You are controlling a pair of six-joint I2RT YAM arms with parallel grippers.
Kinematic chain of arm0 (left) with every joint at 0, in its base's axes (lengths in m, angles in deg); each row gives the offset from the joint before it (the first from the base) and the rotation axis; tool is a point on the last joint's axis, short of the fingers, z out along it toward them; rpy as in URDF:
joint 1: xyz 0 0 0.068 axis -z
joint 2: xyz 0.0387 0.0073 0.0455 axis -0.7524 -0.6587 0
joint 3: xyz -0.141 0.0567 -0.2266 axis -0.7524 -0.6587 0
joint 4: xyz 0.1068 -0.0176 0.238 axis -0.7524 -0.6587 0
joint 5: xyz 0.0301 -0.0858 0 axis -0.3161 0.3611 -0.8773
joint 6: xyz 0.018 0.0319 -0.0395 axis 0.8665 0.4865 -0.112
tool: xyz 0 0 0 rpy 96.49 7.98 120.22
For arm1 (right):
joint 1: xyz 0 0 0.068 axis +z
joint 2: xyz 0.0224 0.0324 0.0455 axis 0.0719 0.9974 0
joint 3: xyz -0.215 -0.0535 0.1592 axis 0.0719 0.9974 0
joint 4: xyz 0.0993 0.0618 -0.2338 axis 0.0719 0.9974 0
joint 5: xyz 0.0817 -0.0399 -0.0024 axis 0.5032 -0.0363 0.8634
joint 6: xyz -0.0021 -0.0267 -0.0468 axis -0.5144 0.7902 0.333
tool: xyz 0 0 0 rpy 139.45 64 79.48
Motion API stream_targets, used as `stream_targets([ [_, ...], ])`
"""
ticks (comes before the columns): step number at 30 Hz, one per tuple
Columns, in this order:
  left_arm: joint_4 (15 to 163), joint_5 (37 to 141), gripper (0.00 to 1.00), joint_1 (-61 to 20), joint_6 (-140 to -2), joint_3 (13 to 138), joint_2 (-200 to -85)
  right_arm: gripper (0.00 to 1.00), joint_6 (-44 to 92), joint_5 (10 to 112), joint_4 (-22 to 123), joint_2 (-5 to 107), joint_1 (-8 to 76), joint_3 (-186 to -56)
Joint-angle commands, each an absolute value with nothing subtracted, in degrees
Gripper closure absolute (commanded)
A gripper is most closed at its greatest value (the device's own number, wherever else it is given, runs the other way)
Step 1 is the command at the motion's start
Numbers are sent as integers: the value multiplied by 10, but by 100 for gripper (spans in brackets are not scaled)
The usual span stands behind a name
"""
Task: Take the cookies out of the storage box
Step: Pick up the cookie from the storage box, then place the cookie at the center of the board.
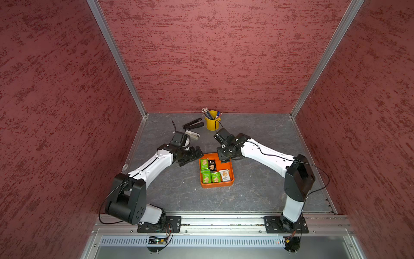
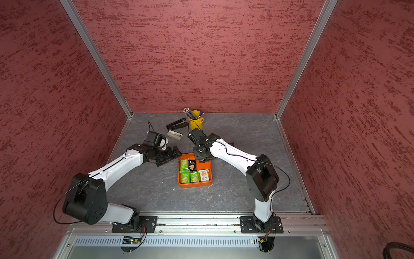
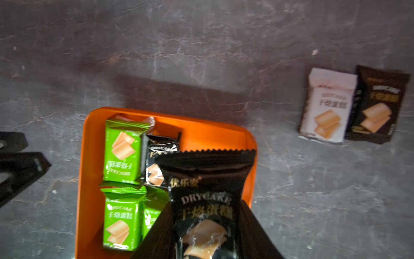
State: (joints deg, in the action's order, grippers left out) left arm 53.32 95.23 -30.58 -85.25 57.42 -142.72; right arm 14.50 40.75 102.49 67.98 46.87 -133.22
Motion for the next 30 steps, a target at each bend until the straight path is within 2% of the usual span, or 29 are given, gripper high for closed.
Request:
stream_targets([
  [1, 540, 936, 0, -295, -865, 595, -1448, 65, 186, 381, 1048, 656, 429, -1324],
  [10, 543, 907, 0, -272, -897, 623, -1478, 65, 250, 417, 1037, 681, 304, -1317],
  [19, 545, 885, 0, -263, -922, 624, -1492, 66, 283, 469, 1037, 759, 179, -1361],
  [30, 551, 861, 0, -257, -944, 621, -1494, 65, 298, 512, 1025, 820, 116, -1398],
])
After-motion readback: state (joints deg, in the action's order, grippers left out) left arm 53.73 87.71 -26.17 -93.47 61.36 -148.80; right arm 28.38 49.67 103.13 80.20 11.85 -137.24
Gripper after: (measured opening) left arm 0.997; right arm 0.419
